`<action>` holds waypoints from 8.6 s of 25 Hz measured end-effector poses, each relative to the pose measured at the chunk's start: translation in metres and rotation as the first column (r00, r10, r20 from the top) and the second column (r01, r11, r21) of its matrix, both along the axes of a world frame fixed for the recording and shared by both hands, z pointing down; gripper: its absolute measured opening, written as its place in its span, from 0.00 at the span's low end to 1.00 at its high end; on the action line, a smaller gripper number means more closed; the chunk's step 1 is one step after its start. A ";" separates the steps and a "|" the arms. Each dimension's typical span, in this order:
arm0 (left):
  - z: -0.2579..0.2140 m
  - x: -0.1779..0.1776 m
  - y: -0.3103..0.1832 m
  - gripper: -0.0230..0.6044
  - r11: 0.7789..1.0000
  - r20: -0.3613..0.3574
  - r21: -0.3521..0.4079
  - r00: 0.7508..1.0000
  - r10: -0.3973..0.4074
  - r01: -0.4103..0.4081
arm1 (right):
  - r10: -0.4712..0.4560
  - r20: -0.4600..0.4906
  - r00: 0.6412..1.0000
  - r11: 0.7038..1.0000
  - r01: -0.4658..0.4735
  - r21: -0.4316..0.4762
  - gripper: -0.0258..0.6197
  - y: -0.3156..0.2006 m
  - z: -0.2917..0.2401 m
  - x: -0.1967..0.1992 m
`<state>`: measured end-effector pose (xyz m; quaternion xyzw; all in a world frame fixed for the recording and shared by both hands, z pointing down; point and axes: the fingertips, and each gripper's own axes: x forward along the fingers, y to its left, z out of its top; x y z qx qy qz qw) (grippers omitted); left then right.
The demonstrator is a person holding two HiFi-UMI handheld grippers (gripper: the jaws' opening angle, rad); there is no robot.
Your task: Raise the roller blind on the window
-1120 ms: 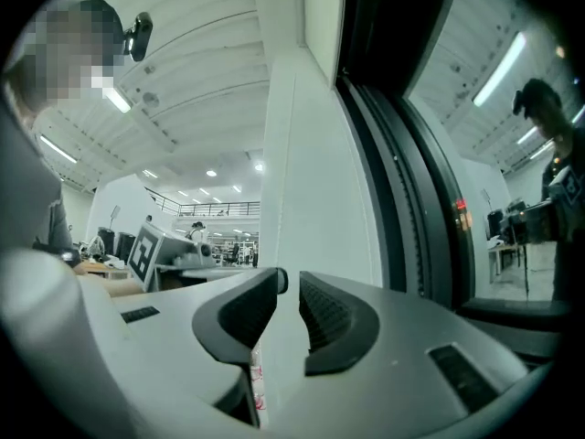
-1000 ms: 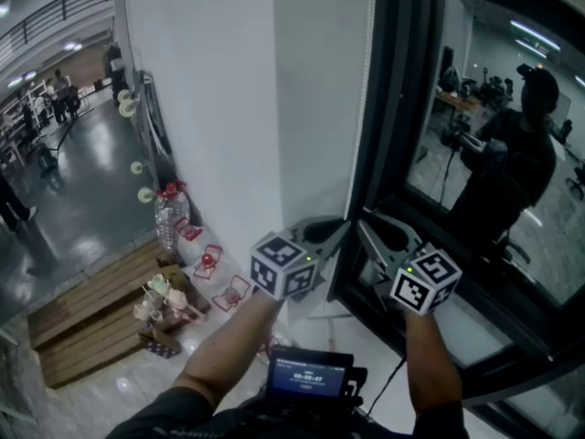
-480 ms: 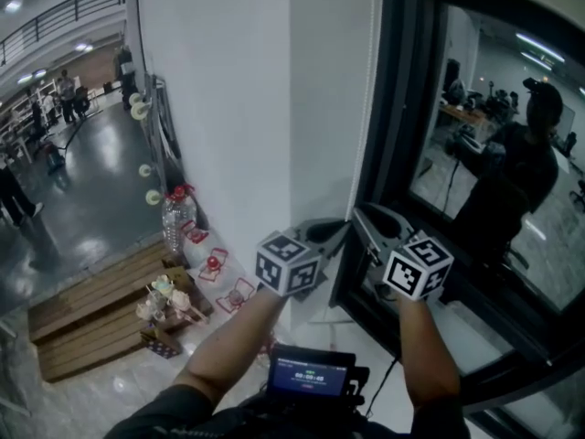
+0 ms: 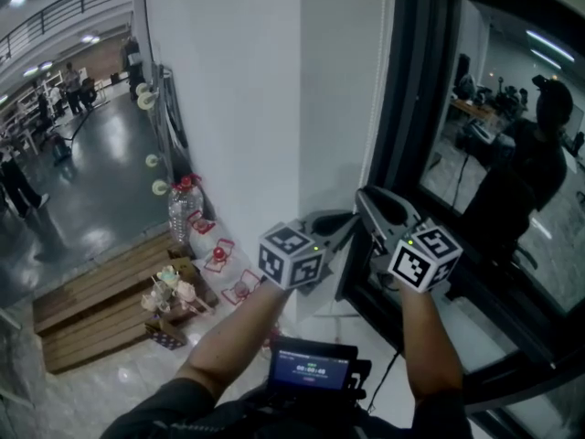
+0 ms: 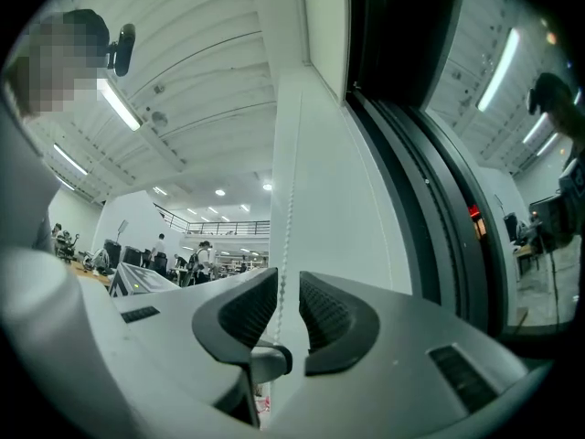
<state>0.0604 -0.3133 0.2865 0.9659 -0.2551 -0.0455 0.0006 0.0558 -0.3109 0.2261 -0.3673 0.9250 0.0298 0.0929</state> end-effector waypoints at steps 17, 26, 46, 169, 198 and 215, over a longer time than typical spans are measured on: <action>0.002 0.004 0.000 0.04 1.000 -0.021 0.009 0.999 0.030 -0.030 | -0.045 0.070 0.997 0.999 0.045 0.002 0.04 -0.007 -0.001 -0.005; 0.026 0.005 -0.004 0.04 1.000 0.019 -0.015 0.999 0.026 -0.026 | 0.002 0.034 0.999 1.000 -0.002 0.002 0.04 -0.007 0.022 -0.007; 0.110 0.011 -0.005 0.04 0.990 0.068 -0.138 0.998 0.002 0.007 | 0.046 -0.004 0.999 0.985 -0.046 -0.166 0.04 -0.015 0.109 0.003; 0.049 0.017 0.004 0.04 0.999 0.039 -0.035 0.999 0.017 -0.016 | 0.010 -0.020 1.000 0.999 -0.011 -0.044 0.05 -0.003 0.035 0.006; 0.053 -0.066 0.009 0.06 0.984 0.037 -0.014 0.983 -0.179 0.180 | 0.144 -0.020 0.989 0.989 -0.144 -0.018 0.19 0.018 0.044 0.046; 0.073 -0.136 0.036 0.03 0.921 0.047 -0.029 0.921 -0.387 0.389 | 0.255 -0.020 0.967 0.961 -0.255 -0.109 0.07 0.047 0.106 0.073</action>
